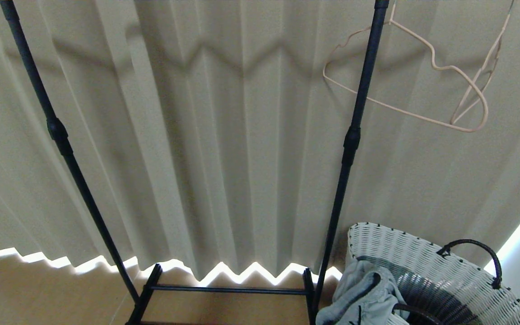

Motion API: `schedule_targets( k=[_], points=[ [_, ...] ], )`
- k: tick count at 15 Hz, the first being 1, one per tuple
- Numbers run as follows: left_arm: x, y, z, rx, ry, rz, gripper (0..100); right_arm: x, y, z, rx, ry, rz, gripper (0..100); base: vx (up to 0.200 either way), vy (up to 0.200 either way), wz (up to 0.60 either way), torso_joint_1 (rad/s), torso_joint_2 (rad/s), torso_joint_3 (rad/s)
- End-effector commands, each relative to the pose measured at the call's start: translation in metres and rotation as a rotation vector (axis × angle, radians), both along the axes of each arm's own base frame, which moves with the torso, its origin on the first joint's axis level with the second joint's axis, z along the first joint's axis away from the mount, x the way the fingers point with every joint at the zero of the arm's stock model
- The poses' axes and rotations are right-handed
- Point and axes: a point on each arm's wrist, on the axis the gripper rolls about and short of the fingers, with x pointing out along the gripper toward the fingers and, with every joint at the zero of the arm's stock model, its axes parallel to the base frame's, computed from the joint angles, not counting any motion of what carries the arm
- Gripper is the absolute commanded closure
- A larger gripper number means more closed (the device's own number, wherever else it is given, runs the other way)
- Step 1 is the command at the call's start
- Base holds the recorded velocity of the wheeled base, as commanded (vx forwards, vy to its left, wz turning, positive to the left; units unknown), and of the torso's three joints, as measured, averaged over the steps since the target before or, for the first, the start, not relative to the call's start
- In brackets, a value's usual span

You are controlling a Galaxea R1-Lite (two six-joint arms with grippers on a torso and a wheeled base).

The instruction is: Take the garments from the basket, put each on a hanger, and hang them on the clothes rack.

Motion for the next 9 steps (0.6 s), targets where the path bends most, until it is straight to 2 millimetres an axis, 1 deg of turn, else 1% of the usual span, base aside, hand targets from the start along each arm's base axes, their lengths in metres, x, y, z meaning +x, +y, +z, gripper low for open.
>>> schedule_targets(
  k=[1,3,5,6,7,8,9],
  points=[
    [0.000,0.000,0.000,0.002,-0.001,0.001,0,0.000,0.000,0.000,-0.001,0.002,0.000,0,-0.200,0.000,0.00,0.002,0.00,0.002],
    [0.000,0.000,0.000,0.004,-0.002,0.001,0,0.000,0.000,0.000,-0.004,0.005,-0.001,0,-0.200,0.000,0.00,0.005,0.00,0.002],
    [0.000,0.000,0.000,0.005,0.000,-0.001,0,0.002,0.000,-0.002,-0.042,0.049,0.010,0,0.000,0.000,0.00,0.000,0.00,0.000],
    [0.000,0.000,0.000,0.004,0.000,-0.002,0,0.003,0.000,0.006,-0.091,0.107,0.024,0,0.000,0.000,0.00,0.000,0.00,0.000],
    [0.000,0.000,0.000,0.004,-0.002,-0.001,0,0.007,0.000,0.021,-0.113,0.178,0.042,0,0.000,0.000,0.00,0.000,0.00,0.000],
    [0.000,0.000,0.000,0.002,-0.001,-0.001,0,0.016,0.000,0.036,-0.122,0.276,0.056,0,0.000,0.000,0.00,0.000,0.00,0.000],
    [0.000,0.000,0.000,-0.001,-0.001,-0.001,0,0.034,0.000,0.047,-0.149,0.396,0.066,0,0.000,0.000,0.00,0.000,0.00,0.000]
  ],
)
